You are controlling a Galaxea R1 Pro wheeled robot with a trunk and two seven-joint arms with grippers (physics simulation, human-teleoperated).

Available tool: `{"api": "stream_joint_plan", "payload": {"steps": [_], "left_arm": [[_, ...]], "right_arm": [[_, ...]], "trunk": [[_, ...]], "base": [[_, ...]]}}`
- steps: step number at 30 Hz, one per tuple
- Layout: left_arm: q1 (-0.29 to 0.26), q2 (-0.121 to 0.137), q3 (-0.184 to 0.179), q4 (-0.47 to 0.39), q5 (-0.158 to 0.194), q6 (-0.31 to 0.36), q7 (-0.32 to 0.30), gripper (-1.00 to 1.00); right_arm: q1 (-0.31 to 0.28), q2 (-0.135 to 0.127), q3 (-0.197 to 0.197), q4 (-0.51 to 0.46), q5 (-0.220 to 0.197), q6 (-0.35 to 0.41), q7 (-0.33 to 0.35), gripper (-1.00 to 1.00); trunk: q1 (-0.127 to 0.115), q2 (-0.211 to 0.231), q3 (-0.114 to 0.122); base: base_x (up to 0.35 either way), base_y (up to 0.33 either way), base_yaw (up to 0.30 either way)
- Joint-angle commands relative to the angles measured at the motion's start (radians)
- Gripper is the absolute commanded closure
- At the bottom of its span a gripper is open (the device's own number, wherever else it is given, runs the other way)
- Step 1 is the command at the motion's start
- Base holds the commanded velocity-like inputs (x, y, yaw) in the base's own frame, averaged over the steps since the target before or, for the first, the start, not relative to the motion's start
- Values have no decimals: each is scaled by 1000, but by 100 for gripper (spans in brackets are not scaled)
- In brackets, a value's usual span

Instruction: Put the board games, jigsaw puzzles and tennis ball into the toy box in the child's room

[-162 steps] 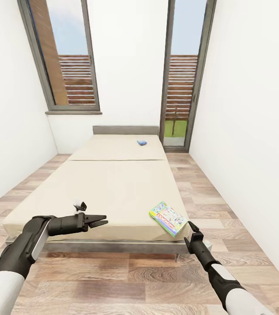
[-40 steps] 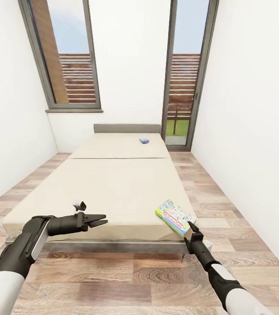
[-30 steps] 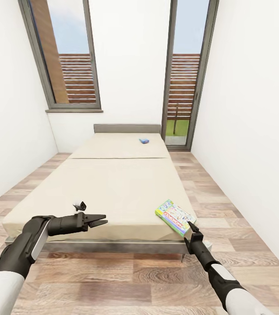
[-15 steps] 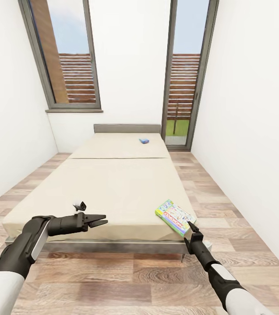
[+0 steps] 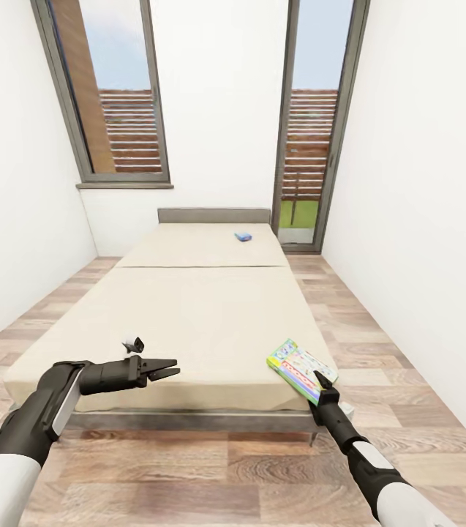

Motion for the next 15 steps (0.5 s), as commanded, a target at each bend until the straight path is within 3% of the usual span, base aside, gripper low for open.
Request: {"api": "stream_joint_plan", "payload": {"steps": [1, 11, 12, 15], "left_arm": [[0, 0, 0, 0, 2, 11, -2, -100], [0, 0, 0, 0, 2, 11, -3, -100], [0, 0, 0, 0, 2, 11, -3, -100], [0, 0, 0, 0, 2, 10, -3, -100]], "right_arm": [[-1, 0, -4, 1, -7, 9, 1, -100], [-1, 0, -4, 1, -7, 8, 1, -100], [-1, 0, -4, 1, -7, 8, 1, 100], [-1, 0, -4, 1, -7, 8, 1, 100]], "trunk": [[0, 0, -1], [0, 0, -1], [0, 0, -1], [0, 0, -1]], "base": [[36, 30, 0], [13, 11, 0], [3, 3, 0], [2, 1, 0]]}}
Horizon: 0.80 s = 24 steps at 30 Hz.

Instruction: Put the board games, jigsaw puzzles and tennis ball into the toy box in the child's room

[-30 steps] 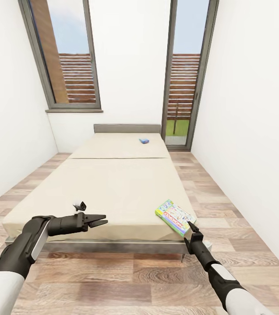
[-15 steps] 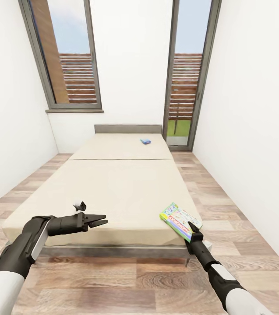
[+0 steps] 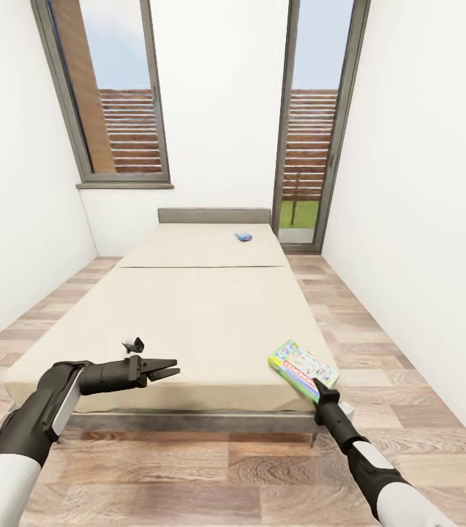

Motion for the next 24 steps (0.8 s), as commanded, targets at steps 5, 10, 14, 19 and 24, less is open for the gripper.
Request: {"api": "stream_joint_plan", "payload": {"steps": [5, 10, 14, 19, 24], "left_arm": [[0, 0, 0, 0, 1, 11, -2, -100], [0, 0, 1, 0, 1, 12, -1, -100], [0, 0, 4, -1, 1, 18, -1, -100], [0, 0, 4, -2, 1, 22, -1, -100], [0, 0, 0, -2, 0, 25, -1, -100]], "right_arm": [[0, 0, -2, 2, -3, 8, 1, 100], [0, 0, -2, 2, -3, 8, 1, 100], [0, 0, -2, 2, -3, 9, 1, 100], [0, 0, -2, 2, -3, 9, 1, 100], [0, -1, 0, 1, 9, 6, 7, 100]], "trunk": [[0, 0, -1], [0, 0, -1], [-4, 7, 2], [-23, 42, 18], [-42, 77, 33]], "base": [[0, 0, 0], [0, 0, 0], [0, 0, 0], [0, 0, 0], [0, 0, 0]]}}
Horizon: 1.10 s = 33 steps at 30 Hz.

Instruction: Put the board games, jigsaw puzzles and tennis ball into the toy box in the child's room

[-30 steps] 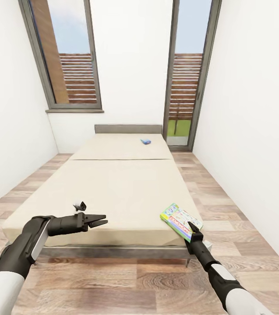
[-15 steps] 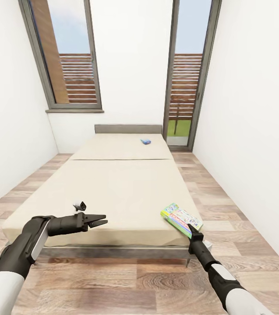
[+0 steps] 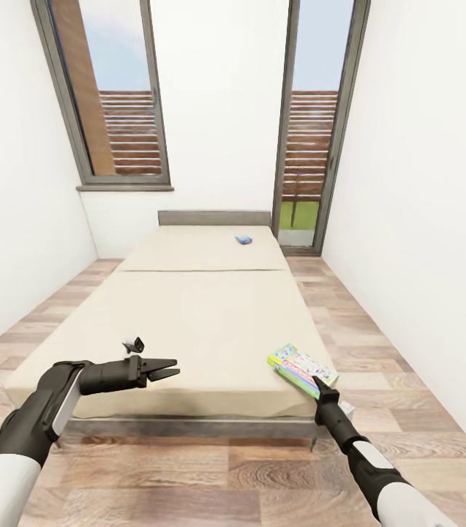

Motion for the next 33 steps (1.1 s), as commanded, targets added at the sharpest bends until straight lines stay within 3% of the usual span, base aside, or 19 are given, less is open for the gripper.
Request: {"api": "stream_joint_plan", "payload": {"steps": [1, 16, 22, 25, 29, 31, 32, 33], "left_arm": [[0, 0, 0, 0, 1, 11, -2, -100], [-1, 0, -1, 0, 0, 9, -2, -100], [0, 0, -2, 0, -2, 9, -1, -100], [-1, 0, -2, 0, -3, 9, -1, -100], [-1, 1, -2, 0, -3, 9, -1, -100], [-1, 3, -2, 0, -4, 9, -1, -100], [-2, 4, -1, 0, -5, 8, -1, -100], [-2, 4, -1, 0, -5, 8, 0, -100]], "right_arm": [[-1, 0, -3, 0, -6, 8, 2, 100], [-2, -8, 6, -11, 2, 12, -6, 100], [-2, -27, 25, -12, 57, 22, -4, 100], [-2, -37, 35, -14, 80, 71, 0, 100], [-2, -40, 90, -15, 94, 118, 5, 100], [-2, -43, 136, -18, 104, 127, 6, 100], [-2, -49, 182, -31, 115, 132, 7, 100], [-2, -52, 196, -36, 117, 133, 7, 100]], "trunk": [[-4, 7, 2], [-62, 112, 49], [-85, 154, 68], [-96, 175, 77], [-111, 203, 90], [-119, 217, 96], [-123, 224, 99], [-127, 231, 103]], "base": [[0, 0, 0], [0, 0, 0], [0, 0, 0], [0, 0, 0], [0, 0, 0], [0, 0, 0], [0, 0, 0], [0, 0, 0]]}}
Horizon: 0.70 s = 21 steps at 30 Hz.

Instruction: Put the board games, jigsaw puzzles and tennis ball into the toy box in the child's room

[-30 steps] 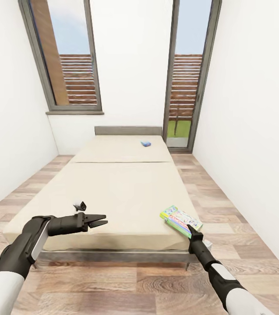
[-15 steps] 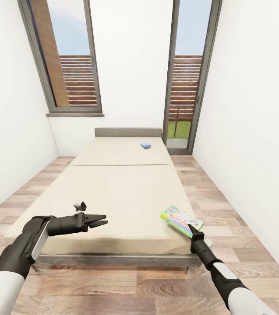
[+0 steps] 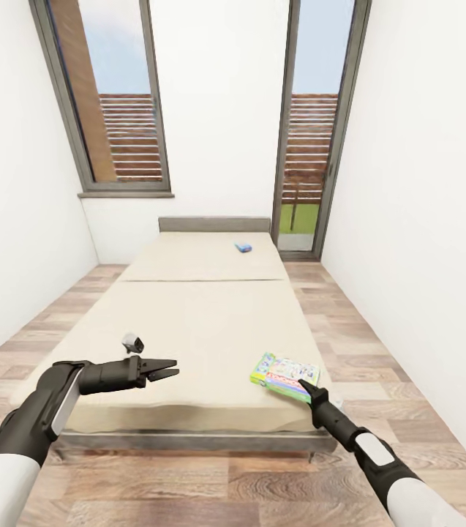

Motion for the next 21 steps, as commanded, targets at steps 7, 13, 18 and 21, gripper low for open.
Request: {"api": "stream_joint_plan", "payload": {"steps": [7, 13, 18, 21], "left_arm": [[-1, 4, 1, 0, -1, 10, -1, -100], [-1, 5, 3, 0, -1, 10, -1, -100], [-1, 5, 3, 0, -2, 10, -1, -100], [-1, 5, 3, 0, -2, 9, 0, -100]], "right_arm": [[-1, -9, 60, -30, 8, 12, 2, 100], [-1, -8, 125, -35, 49, 13, 2, 100], [-1, -7, 175, -66, 65, 12, 3, 100], [-1, -9, 193, -92, 68, 9, 3, 100]], "trunk": [[-27, 49, 21], [-50, 91, 40], [-69, 126, 56], [-81, 147, 65]], "base": [[0, 0, 0], [0, 0, 0], [0, 0, 0], [0, 0, 0]]}}
